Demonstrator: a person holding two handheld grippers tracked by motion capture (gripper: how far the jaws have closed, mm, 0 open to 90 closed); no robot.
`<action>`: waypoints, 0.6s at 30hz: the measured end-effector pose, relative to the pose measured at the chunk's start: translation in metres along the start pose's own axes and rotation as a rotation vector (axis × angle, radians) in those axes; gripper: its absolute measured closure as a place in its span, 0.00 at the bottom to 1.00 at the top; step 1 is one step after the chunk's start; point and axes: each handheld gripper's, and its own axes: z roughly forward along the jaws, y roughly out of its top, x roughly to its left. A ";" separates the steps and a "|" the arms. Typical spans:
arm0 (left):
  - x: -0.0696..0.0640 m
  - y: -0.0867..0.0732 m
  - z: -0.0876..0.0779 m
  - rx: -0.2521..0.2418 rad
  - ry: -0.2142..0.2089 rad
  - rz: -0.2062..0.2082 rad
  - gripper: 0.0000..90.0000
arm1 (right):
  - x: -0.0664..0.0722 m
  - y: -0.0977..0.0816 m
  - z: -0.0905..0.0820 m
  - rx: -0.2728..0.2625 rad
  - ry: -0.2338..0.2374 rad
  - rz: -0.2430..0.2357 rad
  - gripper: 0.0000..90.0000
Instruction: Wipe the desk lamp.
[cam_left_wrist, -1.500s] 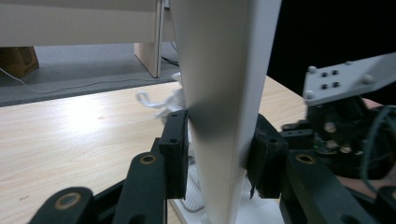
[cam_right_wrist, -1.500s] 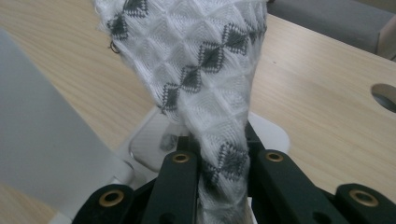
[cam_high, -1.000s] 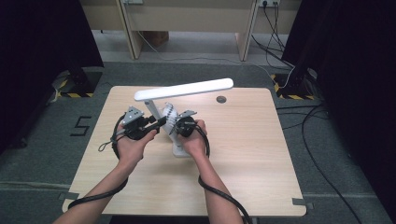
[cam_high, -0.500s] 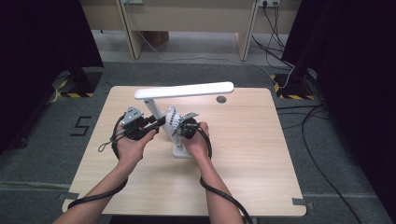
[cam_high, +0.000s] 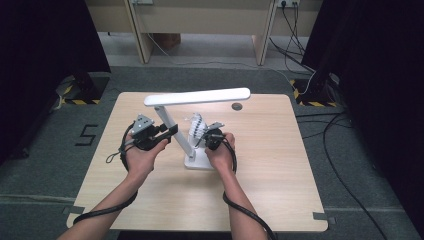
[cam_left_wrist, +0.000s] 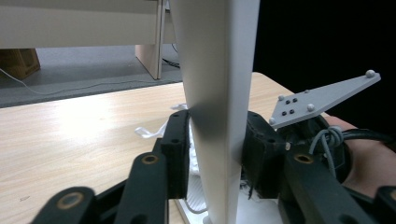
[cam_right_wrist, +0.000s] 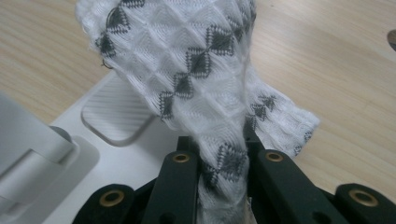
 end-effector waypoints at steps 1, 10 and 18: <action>0.000 0.000 0.001 0.000 0.001 0.001 0.68 | -0.002 -0.001 -0.001 0.003 -0.008 0.000 0.92; 0.001 0.000 0.003 -0.003 0.008 -0.003 0.71 | -0.021 -0.006 -0.009 0.017 -0.078 0.029 0.92; 0.001 -0.002 0.003 0.000 0.008 -0.004 0.72 | -0.011 0.022 -0.015 -0.066 -0.048 -0.004 0.92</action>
